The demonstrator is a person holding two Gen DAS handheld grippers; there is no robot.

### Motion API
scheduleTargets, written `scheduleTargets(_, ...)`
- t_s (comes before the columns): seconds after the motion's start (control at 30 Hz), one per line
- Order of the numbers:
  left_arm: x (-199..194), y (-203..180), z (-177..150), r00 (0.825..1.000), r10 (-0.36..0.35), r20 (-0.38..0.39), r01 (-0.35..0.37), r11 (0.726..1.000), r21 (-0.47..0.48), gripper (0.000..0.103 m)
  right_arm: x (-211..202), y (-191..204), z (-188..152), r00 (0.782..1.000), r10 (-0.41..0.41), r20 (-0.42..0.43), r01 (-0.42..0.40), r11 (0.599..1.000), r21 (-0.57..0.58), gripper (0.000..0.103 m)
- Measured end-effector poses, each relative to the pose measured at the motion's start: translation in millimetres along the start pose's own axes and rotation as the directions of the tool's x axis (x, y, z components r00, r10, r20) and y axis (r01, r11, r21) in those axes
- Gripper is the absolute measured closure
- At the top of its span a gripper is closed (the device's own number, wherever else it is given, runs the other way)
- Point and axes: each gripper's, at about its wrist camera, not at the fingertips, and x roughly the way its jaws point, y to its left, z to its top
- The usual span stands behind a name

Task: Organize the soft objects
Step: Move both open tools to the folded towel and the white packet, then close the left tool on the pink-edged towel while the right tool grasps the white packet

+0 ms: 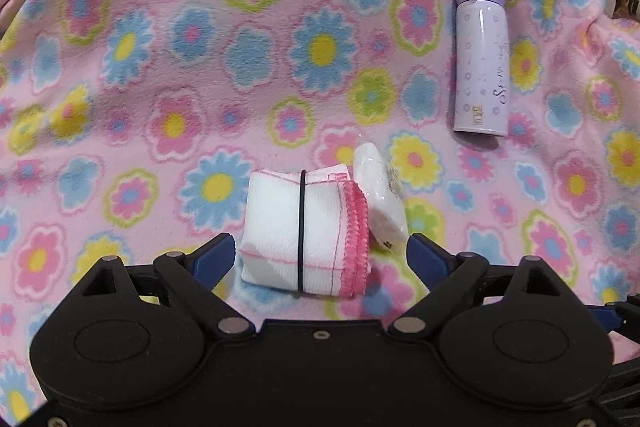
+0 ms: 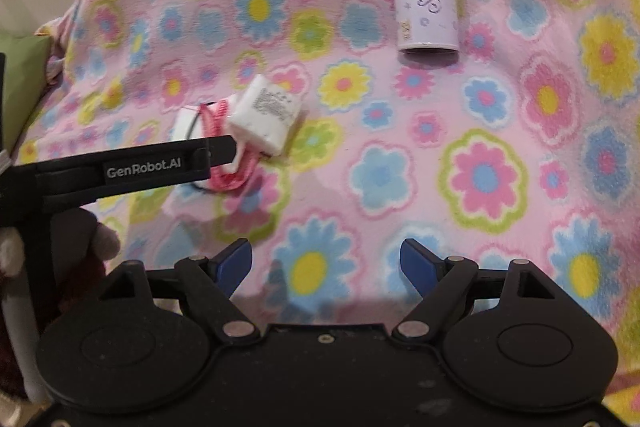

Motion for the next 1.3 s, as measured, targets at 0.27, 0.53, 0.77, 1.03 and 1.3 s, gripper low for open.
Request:
scheduleTargets(0.27, 32, -4, 2, 0.999, 0.048, -0.018, -0.047, 0.998, 0.031, 0.009, 21, -7, 6, 0.999, -0.036, -0.013, 0.036, 0.999, -0.003, 0.02)
scheduleTargets(0.53, 47, 12, 3, 0.997, 0.049, -0.057, -0.05, 0.999, -0.014, 0.02, 21, -13, 19, 0.999, -0.04, 0.017, 0.04, 0.999, -0.013, 0.019)
scheduleTargets(0.77, 26, 32, 15, 0.99, 0.092, -0.103, -0.099, 0.993, -0.067, 0.028, 18, -15, 33, 0.999, -0.008, 0.04, 0.006, 0.999, 0.038, 0.012)
scheduleTargets(1.03, -16, 66, -5, 0.965, 0.239, -0.103, -0.243, 0.97, -0.022, 0.027, 30, 16, 56, 0.995, 0.016, 0.099, -0.017, 1.0, 0.012, 0.0)
scheduleTargets(1.3, -3, 93, -16, 0.962, 0.231, -0.143, -0.245, 0.966, -0.089, 0.024, 82, 64, 83, 0.992, -0.061, 0.107, 0.066, 0.997, -0.049, 0.0)
